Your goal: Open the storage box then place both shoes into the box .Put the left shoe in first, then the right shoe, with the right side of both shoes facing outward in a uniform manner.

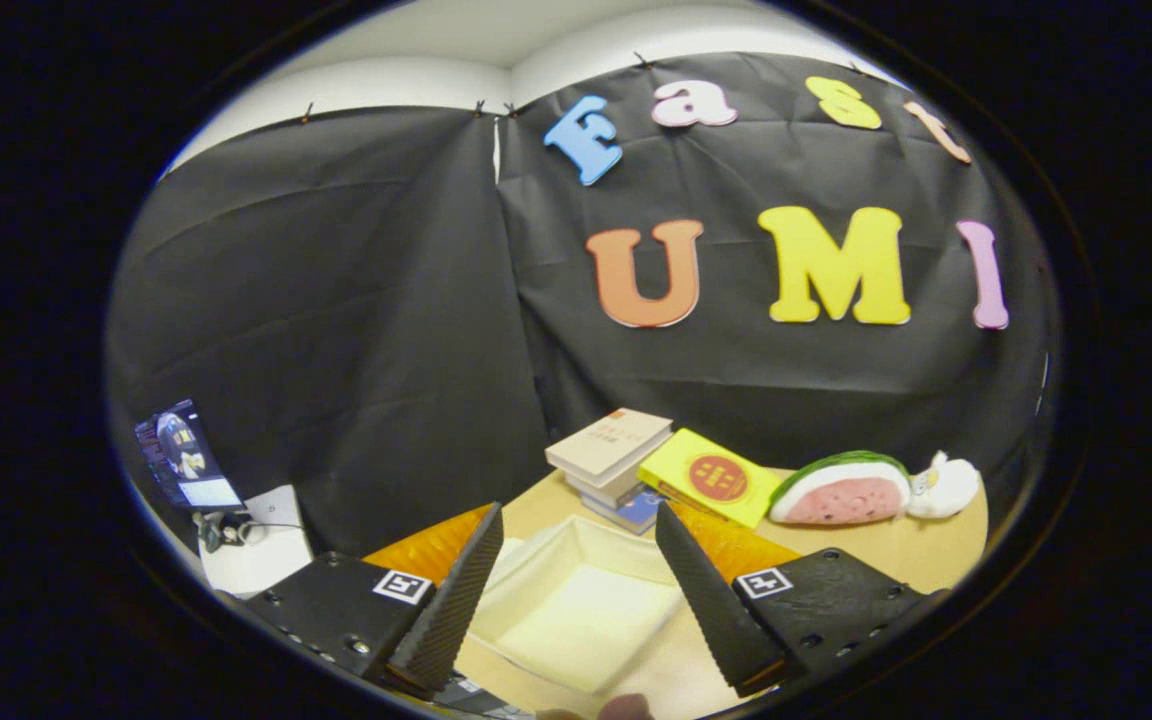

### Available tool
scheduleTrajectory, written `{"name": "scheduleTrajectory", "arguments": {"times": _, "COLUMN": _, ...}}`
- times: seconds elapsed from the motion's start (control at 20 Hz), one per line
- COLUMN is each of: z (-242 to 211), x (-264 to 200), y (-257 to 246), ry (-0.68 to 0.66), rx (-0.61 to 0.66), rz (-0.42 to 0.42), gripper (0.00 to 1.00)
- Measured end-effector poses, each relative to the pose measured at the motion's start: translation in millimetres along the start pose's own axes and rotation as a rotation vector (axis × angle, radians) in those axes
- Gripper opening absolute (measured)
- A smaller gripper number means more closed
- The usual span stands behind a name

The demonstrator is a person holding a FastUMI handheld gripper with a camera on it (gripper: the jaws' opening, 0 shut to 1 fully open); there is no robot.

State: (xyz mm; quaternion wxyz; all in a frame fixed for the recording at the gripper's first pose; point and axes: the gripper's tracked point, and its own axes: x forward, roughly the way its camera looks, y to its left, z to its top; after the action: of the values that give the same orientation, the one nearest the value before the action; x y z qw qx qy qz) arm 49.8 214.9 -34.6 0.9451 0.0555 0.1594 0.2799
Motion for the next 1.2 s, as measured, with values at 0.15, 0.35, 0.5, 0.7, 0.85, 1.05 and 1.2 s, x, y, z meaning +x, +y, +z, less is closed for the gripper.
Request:
{"name": "scheduleTrajectory", "arguments": {"times": 0.15, "z": -11.8, "x": -28.9, "y": -64.2, "ry": -0.013, "rx": 0.023, "rz": -0.089, "gripper": 0.95}}
{"name": "scheduleTrajectory", "arguments": {"times": 0.35, "z": -45.0, "x": -67.7, "y": -146.8, "ry": 0.0, "rx": 0.046, "rz": -0.228, "gripper": 0.95}}
{"name": "scheduleTrajectory", "arguments": {"times": 0.5, "z": -102.9, "x": -93.8, "y": -196.7, "ry": 0.067, "rx": 0.069, "rz": -0.321, "gripper": 0.95}}
{"name": "scheduleTrajectory", "arguments": {"times": 0.7, "z": -203.5, "x": -108.2, "y": -237.0, "ry": 0.246, "rx": 0.118, "rz": -0.375, "gripper": 0.95}}
{"name": "scheduleTrajectory", "arguments": {"times": 0.85, "z": -261.7, "x": -117.8, "y": -258.5, "ry": 0.355, "rx": 0.144, "rz": -0.397, "gripper": 0.95}}
{"name": "scheduleTrajectory", "arguments": {"times": 1.05, "z": -307.0, "x": -108.7, "y": -278.9, "ry": 0.449, "rx": 0.212, "rz": -0.407, "gripper": 0.95}}
{"name": "scheduleTrajectory", "arguments": {"times": 1.2, "z": -325.0, "x": -89.2, "y": -288.7, "ry": 0.477, "rx": 0.256, "rz": -0.415, "gripper": 0.95}}
